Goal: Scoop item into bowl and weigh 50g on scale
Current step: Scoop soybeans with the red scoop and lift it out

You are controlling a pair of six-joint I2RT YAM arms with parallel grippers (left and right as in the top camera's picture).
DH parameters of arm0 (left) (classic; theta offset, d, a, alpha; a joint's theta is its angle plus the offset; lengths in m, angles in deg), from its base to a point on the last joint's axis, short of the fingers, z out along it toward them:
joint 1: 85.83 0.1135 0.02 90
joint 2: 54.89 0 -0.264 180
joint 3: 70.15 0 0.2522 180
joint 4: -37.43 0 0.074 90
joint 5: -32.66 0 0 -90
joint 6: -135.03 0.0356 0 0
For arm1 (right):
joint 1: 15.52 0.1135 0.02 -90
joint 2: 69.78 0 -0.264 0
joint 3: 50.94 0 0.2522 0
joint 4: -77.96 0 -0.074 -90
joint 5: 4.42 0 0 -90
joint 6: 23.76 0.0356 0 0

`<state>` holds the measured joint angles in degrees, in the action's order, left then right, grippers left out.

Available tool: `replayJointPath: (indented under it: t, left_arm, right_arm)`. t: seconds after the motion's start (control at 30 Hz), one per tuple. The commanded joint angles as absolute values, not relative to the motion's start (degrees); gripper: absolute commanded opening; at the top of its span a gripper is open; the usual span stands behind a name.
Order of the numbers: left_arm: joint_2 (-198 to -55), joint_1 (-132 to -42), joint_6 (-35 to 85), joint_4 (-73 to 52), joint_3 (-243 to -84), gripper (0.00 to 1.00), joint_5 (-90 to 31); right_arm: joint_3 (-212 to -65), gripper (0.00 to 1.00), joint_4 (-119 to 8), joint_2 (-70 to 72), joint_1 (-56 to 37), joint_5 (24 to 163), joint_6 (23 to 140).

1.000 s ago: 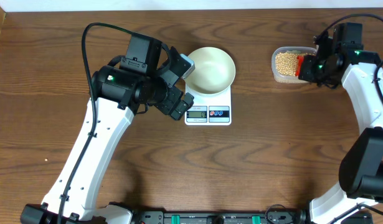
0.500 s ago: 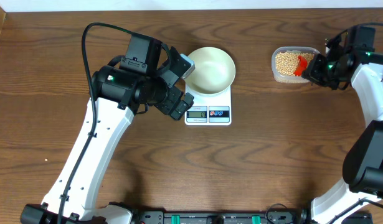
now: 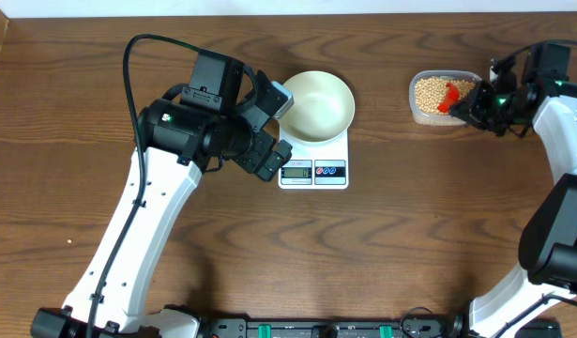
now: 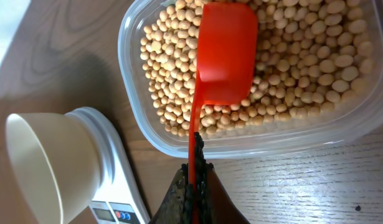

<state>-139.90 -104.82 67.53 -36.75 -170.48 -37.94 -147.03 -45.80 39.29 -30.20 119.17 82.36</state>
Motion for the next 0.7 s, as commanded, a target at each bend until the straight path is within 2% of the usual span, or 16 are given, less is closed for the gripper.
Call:
replayJointPath:
  t: [0.0, 0.67]
  left_arm:
    - [-140.3, -104.88, 67.45, -36.9, -171.46, 0.98, -37.42]
    - [-140.3, -104.88, 67.45, -36.9, -171.46, 0.98, -37.42]
  right_arm:
    - [-146.31, 0.01, -45.62, 40.17, -31.75, 125.07, 82.33]
    - [-146.29, 0.01, -43.63, 40.19, -40.1, 135.98, 72.8]
